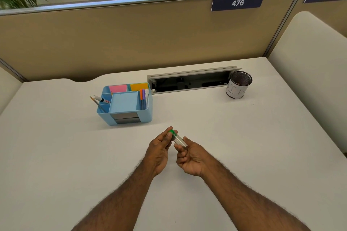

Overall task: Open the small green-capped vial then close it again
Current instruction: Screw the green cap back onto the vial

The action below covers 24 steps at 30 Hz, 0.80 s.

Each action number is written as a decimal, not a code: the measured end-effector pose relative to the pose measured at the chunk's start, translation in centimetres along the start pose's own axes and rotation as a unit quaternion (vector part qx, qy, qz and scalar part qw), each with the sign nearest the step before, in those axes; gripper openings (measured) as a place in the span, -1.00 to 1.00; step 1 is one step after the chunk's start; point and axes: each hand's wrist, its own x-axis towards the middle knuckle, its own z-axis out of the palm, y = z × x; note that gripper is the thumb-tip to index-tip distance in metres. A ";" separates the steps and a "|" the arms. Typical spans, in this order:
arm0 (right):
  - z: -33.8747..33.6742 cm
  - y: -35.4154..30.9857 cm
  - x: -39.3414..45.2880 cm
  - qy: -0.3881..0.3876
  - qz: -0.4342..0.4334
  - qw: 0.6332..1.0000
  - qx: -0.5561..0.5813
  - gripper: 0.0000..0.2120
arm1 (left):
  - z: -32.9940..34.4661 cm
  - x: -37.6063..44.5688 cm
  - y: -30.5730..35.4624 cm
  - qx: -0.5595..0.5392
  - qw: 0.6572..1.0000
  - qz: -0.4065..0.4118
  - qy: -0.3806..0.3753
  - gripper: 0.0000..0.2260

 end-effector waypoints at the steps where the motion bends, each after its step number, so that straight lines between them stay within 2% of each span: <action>1: 0.0 0.1 0.0 -0.004 0.004 1.000 0.002 -0.66 | 0.0 0.0 0.0 0.003 1.000 0.000 0.001 -0.79; 4: -0.2 0.2 0.0 -0.021 0.016 0.999 -0.045 -0.62 | -0.3 -0.1 0.3 0.016 1.000 -0.002 0.007 -0.78; 6: -0.3 -0.3 -0.1 -0.012 0.005 0.985 -0.172 -0.56 | -0.5 0.0 0.8 0.045 0.999 -0.003 0.012 -0.78; 9: 0.9 -1.4 -0.3 0.010 -0.083 0.907 -0.412 -0.51 | -0.7 0.1 1.5 0.104 0.994 0.007 0.011 -0.80; 13: 4.3 -2.5 -0.5 0.002 -0.176 0.783 -0.596 -0.50 | -1.1 0.8 3.1 0.143 0.989 0.031 0.037 -0.74; 16: 6.8 -3.6 -0.1 0.020 -0.217 0.716 -0.663 -0.59 | -1.4 1.2 5.0 0.139 0.988 0.041 0.049 -0.77; 18: 8.2 -4.0 0.5 0.023 -0.235 0.694 -0.680 -0.68 | -1.9 1.5 6.5 0.139 0.989 0.040 0.043 -0.77; 21: 10.1 -4.2 1.7 0.022 -0.263 0.678 -0.686 -0.70 | -2.5 2.0 8.6 0.191 0.979 0.057 0.044 -0.67; 23: 11.4 -4.2 2.7 0.026 -0.302 0.684 -0.664 -0.69 | -2.9 2.4 9.8 0.240 0.960 0.102 0.102 -0.59; 24: 12.0 -4.3 3.2 0.030 -0.322 0.688 -0.649 -0.69 | -3.1 2.6 10.2 0.286 0.936 0.137 0.150 -0.57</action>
